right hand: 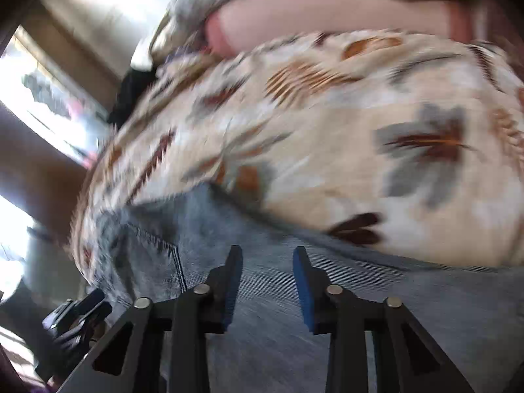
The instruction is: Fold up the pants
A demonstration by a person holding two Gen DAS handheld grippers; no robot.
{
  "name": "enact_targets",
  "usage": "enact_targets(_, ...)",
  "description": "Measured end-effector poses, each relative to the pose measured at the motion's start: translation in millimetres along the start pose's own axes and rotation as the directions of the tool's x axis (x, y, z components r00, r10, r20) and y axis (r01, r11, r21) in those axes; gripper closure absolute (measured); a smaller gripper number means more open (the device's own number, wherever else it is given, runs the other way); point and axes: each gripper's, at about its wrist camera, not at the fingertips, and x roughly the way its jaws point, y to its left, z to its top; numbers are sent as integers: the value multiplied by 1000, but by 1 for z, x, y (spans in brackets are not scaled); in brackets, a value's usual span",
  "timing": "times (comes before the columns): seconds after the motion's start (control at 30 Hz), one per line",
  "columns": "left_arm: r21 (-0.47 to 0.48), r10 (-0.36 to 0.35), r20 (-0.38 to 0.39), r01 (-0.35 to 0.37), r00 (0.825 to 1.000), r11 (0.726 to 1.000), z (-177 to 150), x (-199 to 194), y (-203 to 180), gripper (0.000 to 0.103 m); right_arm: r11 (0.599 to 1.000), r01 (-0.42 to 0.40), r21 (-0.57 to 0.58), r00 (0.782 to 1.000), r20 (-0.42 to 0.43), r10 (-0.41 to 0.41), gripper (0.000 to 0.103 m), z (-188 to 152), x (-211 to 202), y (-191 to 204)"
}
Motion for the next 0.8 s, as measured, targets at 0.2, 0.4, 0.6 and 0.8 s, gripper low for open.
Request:
enact_targets(0.2,-16,68,-37,-69,997,998,2,26,6,64,999,47,-5,997,-57,-47,87,-1,57,19)
enact_targets(0.4,16,123,-55,-123,991,992,13,44,9,63,990,131,46,991,-3,-131,95,14,72,14)
enact_targets(0.6,-18,120,8,-120,993,993,10,8,23,63,997,47,63,988,146,-56,90,1,10,18)
enact_targets(0.8,-67,223,47,-220,974,973,2,-15,58,52,992,120,36,985,123,-123,90,-72,-40,5)
